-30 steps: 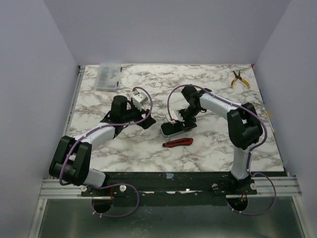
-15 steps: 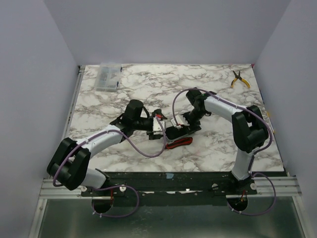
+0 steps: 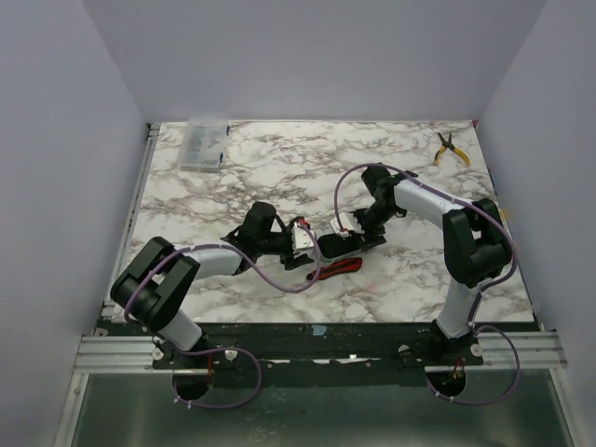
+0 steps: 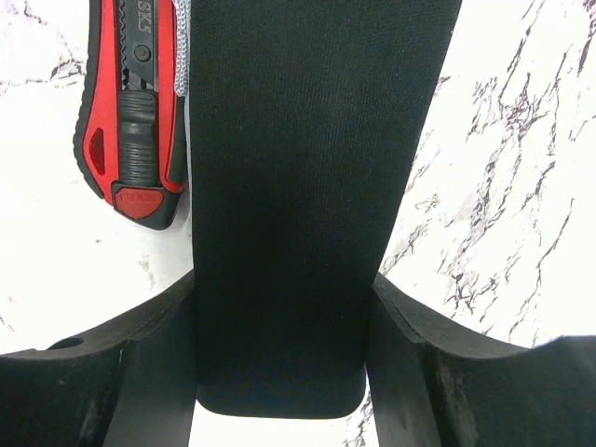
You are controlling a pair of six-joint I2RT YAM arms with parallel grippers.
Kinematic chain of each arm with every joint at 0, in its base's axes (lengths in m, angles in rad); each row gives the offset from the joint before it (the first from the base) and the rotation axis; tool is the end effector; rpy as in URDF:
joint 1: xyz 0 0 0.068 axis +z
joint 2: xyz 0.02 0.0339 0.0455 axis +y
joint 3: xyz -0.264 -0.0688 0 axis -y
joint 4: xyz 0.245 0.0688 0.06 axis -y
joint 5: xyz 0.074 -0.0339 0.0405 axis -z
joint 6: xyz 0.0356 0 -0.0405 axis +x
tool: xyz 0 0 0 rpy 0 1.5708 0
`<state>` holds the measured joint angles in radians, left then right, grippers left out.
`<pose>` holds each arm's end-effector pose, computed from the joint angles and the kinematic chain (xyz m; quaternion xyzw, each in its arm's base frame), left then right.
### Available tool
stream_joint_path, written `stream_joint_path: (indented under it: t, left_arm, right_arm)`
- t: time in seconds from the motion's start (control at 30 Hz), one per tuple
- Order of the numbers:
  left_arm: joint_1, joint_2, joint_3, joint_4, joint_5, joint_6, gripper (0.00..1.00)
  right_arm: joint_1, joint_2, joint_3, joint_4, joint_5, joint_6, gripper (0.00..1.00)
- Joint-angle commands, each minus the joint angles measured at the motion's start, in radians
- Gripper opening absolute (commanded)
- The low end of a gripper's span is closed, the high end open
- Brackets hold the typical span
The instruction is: Open the umbrella
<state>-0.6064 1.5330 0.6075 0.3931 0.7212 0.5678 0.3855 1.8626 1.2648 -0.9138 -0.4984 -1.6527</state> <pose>0.2266 -0.1858 0.1665 0.5958 0.5794 -0.3152 0.4583 0.3072 0.1430 0.1730 -0.8288 0.5015 0.1817 0.1691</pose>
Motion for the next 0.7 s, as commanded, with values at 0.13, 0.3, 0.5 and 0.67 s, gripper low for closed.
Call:
stream_joint_path:
  t: [0.13,0.3,0.5,0.67]
  left_arm:
    - [-0.010,0.062,0.014,0.081,-0.013,0.030,0.65]
    - [-0.016,0.084,0.032,0.081,-0.041,-0.001,0.63]
    - [-0.031,0.119,0.045,0.097,-0.062,-0.011,0.62]
    - [-0.036,0.144,0.051,0.123,-0.070,-0.026,0.56]
  right_arm:
    - [-0.004,0.058,-0.041,-0.051,0.028,-0.107,0.22]
    - [0.009,0.072,-0.022,-0.053,0.016,-0.126,0.22]
    - [0.016,0.105,0.029,-0.068,0.006,-0.118,0.21]
    - [0.016,0.099,0.021,-0.069,0.006,-0.133,0.21]
